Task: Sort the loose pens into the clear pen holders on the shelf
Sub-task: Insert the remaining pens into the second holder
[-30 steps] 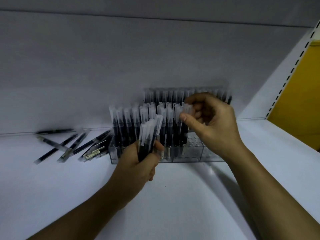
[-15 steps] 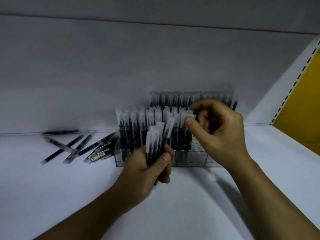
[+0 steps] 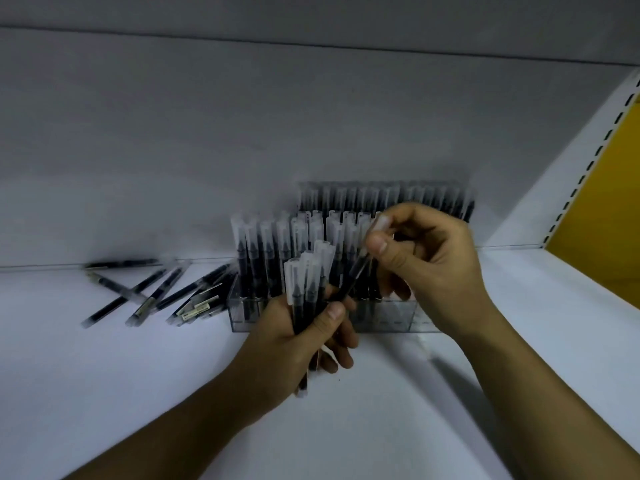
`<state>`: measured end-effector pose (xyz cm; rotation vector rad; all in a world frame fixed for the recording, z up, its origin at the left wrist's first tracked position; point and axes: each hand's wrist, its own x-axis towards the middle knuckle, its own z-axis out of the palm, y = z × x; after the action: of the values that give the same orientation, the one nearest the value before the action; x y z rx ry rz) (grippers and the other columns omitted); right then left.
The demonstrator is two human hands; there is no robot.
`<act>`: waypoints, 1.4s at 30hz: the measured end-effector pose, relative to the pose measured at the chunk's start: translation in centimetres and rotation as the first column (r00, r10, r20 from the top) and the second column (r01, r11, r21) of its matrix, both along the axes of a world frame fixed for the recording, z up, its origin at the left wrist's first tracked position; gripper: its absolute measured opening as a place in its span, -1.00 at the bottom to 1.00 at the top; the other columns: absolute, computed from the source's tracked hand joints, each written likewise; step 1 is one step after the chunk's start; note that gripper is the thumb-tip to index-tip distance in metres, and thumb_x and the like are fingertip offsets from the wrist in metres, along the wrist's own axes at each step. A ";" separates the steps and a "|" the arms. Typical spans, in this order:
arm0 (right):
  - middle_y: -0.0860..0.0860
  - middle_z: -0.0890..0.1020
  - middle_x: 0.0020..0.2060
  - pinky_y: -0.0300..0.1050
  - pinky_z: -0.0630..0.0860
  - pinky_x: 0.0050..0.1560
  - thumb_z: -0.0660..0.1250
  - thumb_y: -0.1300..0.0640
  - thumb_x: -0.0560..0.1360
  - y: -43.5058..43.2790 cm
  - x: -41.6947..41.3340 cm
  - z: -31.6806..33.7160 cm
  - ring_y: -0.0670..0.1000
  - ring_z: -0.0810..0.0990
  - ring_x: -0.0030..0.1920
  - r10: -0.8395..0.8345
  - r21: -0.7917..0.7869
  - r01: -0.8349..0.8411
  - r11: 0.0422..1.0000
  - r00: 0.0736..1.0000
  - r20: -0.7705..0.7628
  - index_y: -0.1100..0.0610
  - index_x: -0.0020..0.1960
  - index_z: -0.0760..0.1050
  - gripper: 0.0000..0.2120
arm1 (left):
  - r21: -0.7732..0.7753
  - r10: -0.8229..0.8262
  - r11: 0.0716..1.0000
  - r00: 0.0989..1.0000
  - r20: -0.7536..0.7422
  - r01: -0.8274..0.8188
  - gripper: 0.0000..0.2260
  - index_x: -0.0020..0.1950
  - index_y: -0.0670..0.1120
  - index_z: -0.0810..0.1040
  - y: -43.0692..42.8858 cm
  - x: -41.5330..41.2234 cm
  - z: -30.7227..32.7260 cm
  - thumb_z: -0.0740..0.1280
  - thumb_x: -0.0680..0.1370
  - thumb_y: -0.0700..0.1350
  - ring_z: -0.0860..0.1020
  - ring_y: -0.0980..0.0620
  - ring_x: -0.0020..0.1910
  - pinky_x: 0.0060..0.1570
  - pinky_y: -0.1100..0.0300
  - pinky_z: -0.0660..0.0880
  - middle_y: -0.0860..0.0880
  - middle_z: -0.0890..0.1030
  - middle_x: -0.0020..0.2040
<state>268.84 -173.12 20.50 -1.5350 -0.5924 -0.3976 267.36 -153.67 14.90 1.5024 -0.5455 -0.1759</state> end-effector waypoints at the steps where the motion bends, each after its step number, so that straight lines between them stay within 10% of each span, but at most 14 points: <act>1: 0.09 0.69 -0.21 -0.19 0.47 -0.52 0.46 0.13 0.46 -0.1 0.0 0.2 0.07 0.60 -0.48 0.002 0.035 -0.001 0.999 1.000 -0.013 0.19 -0.06 0.52 -0.83 | 0.011 0.006 1.000 1.000 0.003 -0.006 -0.82 0.04 -0.09 0.57 0.0 0.0 -0.1 0.26 0.58 -0.02 0.62 -0.17 -0.27 -0.29 -0.11 0.51 -0.15 0.65 -0.18; 15: -0.03 0.53 -0.38 -0.23 0.33 -0.47 0.39 0.11 0.53 -2.1 1.7 0.8 -0.06 0.40 -0.48 -0.229 0.438 0.276 0.856 0.961 -0.156 0.20 -0.02 0.58 -0.85 | -0.013 0.035 0.999 0.998 0.047 -0.034 -0.67 -0.08 -0.19 0.48 -0.2 0.6 -0.4 0.31 0.53 0.10 0.32 0.02 -0.48 -0.44 0.12 0.34 -0.02 0.34 -0.44; 26: -0.05 0.58 -0.37 -0.13 0.51 -0.38 0.39 0.14 0.61 -2.7 2.3 0.4 -0.03 0.51 -0.42 -0.630 0.262 0.622 0.738 0.774 -0.060 0.19 -0.02 0.60 -0.89 | -0.055 0.072 0.996 0.995 0.066 -0.068 -0.85 -0.02 -0.13 0.54 -0.2 0.4 -0.6 0.24 0.57 -0.09 0.55 0.02 -0.26 -0.17 0.23 0.51 -0.05 0.54 -0.31; 33: -0.04 0.66 -0.24 0.21 0.62 -0.22 0.45 0.14 0.57 -2.6 2.6 -0.3 0.20 0.62 -0.24 -0.650 0.109 0.641 0.760 0.754 0.092 0.04 -0.01 0.61 -0.97 | -0.057 0.096 0.994 0.993 0.068 -0.093 -0.74 0.19 -0.11 0.56 -0.3 0.0 0.0 0.26 0.53 -0.13 0.71 -0.07 -0.06 -0.06 0.14 0.64 -0.11 0.73 -0.07; 42: -0.04 0.66 -0.22 0.04 0.64 -0.16 0.47 0.11 0.56 -3.0 3.2 -0.9 0.05 0.64 -0.21 -0.606 0.010 0.612 0.791 0.780 0.156 0.04 0.02 0.62 -0.94 | -0.038 0.136 0.990 0.988 0.077 -0.133 -0.71 0.27 -0.07 0.51 -0.2 0.2 0.0 0.17 0.59 -0.10 0.70 -0.09 -0.03 0.01 0.08 0.64 -0.09 0.72 -0.02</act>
<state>272.02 -176.13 19.65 -1.7288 -0.1952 -1.0147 267.52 -153.91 14.94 1.5133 -0.5055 -0.0022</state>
